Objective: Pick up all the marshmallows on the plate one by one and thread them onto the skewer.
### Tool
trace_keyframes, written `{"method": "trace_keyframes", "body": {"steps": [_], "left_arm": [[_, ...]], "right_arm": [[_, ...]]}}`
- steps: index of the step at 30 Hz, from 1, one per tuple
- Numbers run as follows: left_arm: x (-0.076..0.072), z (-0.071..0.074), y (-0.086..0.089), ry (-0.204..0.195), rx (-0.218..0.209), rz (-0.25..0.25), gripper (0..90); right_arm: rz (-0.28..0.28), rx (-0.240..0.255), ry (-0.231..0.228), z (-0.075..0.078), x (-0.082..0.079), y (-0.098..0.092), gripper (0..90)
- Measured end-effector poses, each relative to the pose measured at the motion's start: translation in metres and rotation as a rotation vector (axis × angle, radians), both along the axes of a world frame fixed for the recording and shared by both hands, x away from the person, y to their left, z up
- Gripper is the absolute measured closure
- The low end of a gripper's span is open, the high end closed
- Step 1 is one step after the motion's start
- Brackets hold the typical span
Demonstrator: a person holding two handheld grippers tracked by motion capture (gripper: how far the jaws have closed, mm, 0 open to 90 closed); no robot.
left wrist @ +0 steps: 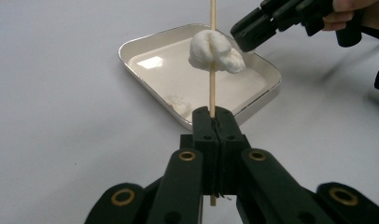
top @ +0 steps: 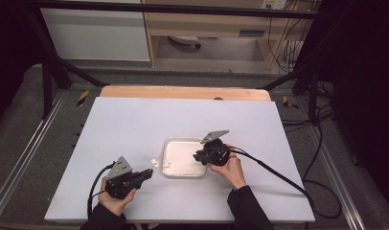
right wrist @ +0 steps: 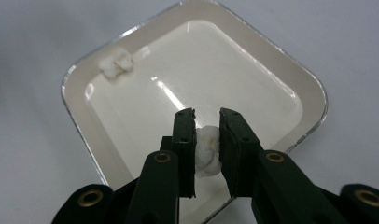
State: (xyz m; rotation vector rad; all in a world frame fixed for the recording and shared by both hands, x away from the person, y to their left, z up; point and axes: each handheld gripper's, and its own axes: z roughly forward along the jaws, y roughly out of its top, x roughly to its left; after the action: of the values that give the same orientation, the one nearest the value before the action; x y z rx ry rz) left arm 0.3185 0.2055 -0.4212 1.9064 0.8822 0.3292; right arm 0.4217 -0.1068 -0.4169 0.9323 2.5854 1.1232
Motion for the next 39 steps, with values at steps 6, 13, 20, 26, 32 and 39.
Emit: {"method": "trace_keyframes", "body": {"steps": [6,13,20,26,32,39], "left_arm": [[-0.002,0.0,-0.004,-0.007,-0.002,-0.022,89.0],[-0.005,0.0,-0.011,-0.018,-0.001,-0.06,89.0],[-0.008,0.001,-0.016,-0.025,0.003,-0.087,89.0],[-0.009,0.001,-0.02,-0.035,0.009,-0.106,89.0],[-0.01,0.002,-0.02,-0.039,0.008,-0.113,89.0],[-0.011,0.002,-0.021,-0.044,0.011,-0.121,89.0]], "right_arm": [[0.017,0.095,-0.012,0.016,-0.006,-0.006,77.5],[0.042,0.27,-0.021,0.037,-0.014,-0.012,77.4],[0.055,0.422,-0.033,0.056,-0.018,-0.018,77.3],[0.079,0.49,-0.035,0.066,-0.018,-0.012,77.2],[0.091,0.512,-0.018,0.067,-0.016,-0.006,77.2],[0.1,0.52,0.007,0.062,-0.015,-0.001,77.2]]}}
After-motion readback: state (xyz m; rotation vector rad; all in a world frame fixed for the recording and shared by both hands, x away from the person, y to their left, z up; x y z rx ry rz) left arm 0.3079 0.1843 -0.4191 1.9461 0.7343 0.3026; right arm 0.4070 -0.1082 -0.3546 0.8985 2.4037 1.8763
